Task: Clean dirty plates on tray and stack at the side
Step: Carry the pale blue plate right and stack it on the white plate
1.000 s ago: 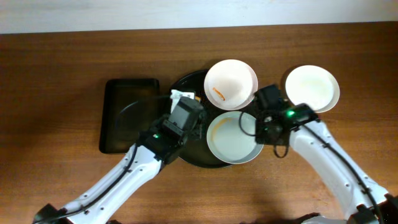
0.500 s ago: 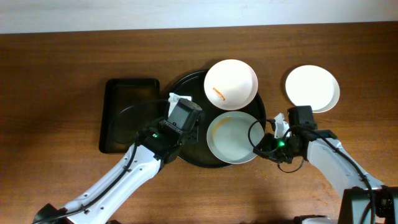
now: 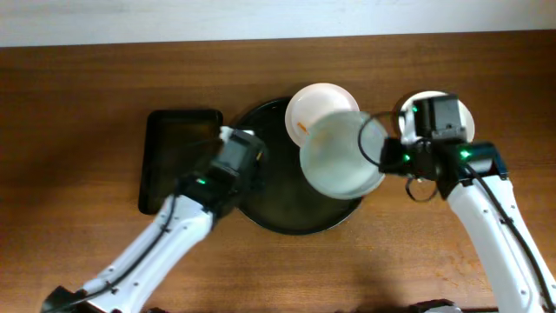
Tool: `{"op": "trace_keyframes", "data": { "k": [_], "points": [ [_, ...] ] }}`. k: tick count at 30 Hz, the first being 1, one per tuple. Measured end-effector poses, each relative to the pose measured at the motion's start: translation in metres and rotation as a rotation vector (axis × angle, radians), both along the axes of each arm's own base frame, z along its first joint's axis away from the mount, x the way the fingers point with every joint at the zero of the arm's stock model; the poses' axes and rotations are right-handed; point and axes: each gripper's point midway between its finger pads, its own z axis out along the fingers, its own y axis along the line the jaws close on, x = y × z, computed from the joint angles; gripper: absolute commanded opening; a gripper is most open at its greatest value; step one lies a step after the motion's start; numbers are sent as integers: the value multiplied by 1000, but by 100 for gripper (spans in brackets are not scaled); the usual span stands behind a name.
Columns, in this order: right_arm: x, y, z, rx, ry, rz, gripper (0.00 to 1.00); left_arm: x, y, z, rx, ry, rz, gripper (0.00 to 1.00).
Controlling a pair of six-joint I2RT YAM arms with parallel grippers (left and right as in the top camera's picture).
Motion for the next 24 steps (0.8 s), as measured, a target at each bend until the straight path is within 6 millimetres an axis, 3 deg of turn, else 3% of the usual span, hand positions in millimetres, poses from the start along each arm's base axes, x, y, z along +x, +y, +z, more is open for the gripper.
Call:
{"op": "trace_keyframes", "data": {
  "k": [2,6,9,12,15,18,21,23,24],
  "points": [
    [9,18,28,-158,-116,32,4,5,19,-2,-111,68,38,0],
    [4,42,39,-467,-225,47,4,15,57,17,-439,117,34,0],
    [5,71,36,-789,-328,64,4,19,87,45,-687,80,42,0],
    [4,102,30,-1057,-426,109,4,21,115,60,-792,36,79,0],
    [6,112,23,-1186,-463,118,4,19,116,65,-830,34,71,0],
    [13,102,27,-1208,-474,64,4,18,115,67,-841,35,64,0],
    [24,71,36,-1112,-404,-9,4,16,114,66,-846,45,67,1],
    [43,23,49,-886,-309,-125,4,14,113,64,-851,63,75,6],
    [52,-14,52,-764,-252,-206,4,11,112,63,-853,76,79,5]
  ]
}}
